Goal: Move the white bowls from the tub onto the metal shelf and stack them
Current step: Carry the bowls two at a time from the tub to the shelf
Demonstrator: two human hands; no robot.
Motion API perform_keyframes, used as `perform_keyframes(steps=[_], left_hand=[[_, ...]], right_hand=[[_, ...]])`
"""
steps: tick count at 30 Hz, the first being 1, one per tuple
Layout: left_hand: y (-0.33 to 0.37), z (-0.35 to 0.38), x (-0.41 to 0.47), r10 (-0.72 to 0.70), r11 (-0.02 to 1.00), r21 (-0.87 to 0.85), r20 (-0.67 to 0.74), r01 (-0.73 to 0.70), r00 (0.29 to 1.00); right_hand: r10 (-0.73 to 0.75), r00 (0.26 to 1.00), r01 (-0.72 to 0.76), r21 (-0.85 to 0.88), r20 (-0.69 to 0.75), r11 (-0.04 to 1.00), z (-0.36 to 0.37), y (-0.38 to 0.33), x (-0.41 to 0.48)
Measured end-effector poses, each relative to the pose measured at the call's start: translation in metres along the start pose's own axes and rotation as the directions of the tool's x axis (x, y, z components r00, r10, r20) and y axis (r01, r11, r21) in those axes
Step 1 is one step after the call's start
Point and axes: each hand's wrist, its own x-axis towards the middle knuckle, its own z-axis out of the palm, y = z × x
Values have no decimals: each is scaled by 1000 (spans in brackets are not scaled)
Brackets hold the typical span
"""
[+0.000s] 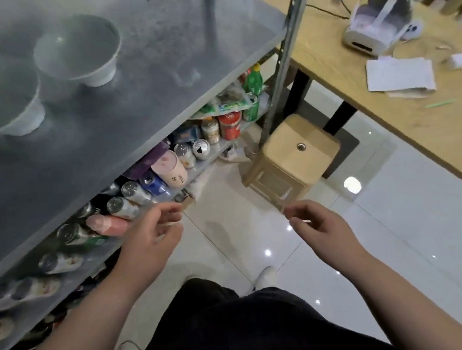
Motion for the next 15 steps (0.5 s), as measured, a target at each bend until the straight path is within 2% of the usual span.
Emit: perform_keyframes(steps=[4, 8, 12, 15], left_hand=[[13, 35, 13, 35, 998, 51, 173, -44, 984], [26, 50, 30, 114, 983, 93, 373, -160, 921], [32, 55, 53, 170, 957, 96, 584, -275, 794], [42, 56, 67, 188, 918, 107, 730, -382, 657]], right_hand=[[46, 987, -43, 25, -151, 999, -26, 15, -16], [157, 931, -118, 135, -330, 984, -28, 21, -50], [290, 839, -205, 226, -461, 952, 5, 24, -96], [428, 683, -232, 380, -592, 895, 57, 25, -143]])
